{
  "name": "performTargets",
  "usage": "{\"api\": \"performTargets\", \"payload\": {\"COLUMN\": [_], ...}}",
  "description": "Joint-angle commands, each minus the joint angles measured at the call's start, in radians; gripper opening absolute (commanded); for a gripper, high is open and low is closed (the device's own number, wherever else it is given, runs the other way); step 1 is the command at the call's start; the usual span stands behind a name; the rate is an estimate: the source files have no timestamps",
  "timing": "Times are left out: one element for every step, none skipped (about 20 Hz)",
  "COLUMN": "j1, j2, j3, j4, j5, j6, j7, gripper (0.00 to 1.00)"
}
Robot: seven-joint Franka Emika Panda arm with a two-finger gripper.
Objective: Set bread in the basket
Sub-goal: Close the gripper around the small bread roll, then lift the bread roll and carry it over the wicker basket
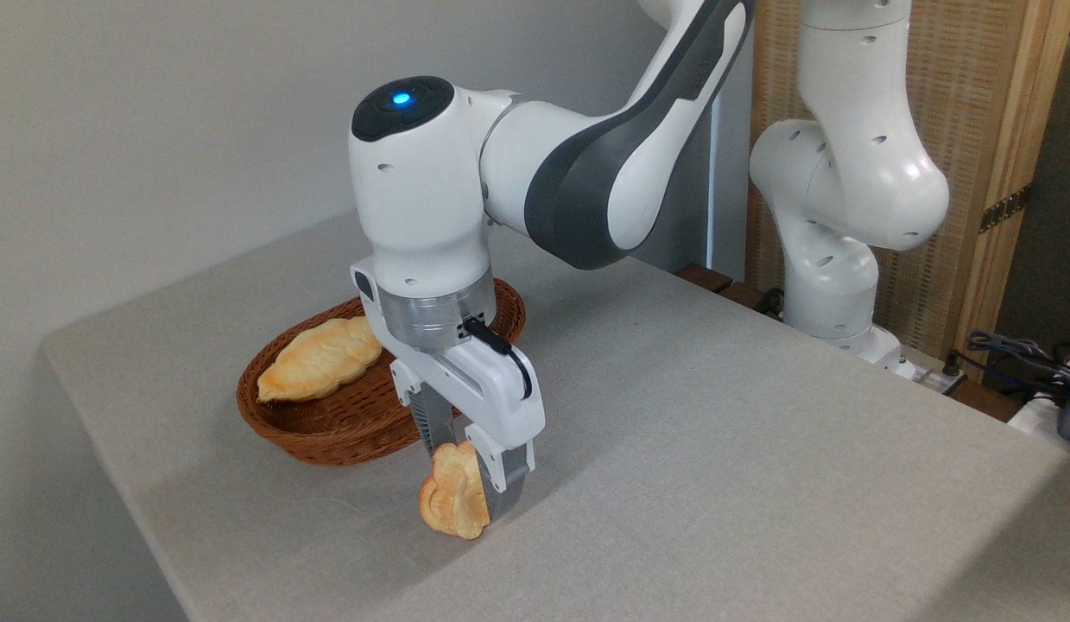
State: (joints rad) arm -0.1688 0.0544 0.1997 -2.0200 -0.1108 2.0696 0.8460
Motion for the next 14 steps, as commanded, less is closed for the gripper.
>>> {"api": "performTargets", "payload": {"j1": [-0.005,-0.005,-0.005,-0.005,-0.005,-0.005,-0.005,-0.005,-0.005,-0.005,-0.005,-0.005,-0.005,-0.006], "j2": [-0.004,-0.004,-0.004,-0.004,-0.004,-0.004,-0.005,-0.011,-0.016,-0.019,-0.027,-0.036,-0.041,-0.048], "j3": [0.006,0.006,0.006,0.006,0.006,0.007,0.007,0.009,0.01,0.01,0.01,0.01,0.009,0.007], "j4": [0.0,0.0,0.0,0.0,0.0,0.001,0.004,0.009,0.017,0.029,0.04,0.047,0.05,0.053], "j5": [0.01,0.01,0.01,0.01,0.01,0.01,0.01,0.005,0.0,-0.001,-0.001,-0.003,-0.003,-0.006], "j6": [0.018,0.018,0.018,0.018,0.018,0.018,0.018,0.017,0.017,0.015,0.012,0.009,0.007,0.006], "j7": [0.019,0.019,0.019,0.019,0.019,0.019,0.019,0.018,0.016,0.015,0.012,0.01,0.007,0.002], "gripper": [0.36,0.36,0.36,0.36,0.36,0.36,0.36,0.37,0.37,0.37,0.37,0.38,0.39,0.4]}}
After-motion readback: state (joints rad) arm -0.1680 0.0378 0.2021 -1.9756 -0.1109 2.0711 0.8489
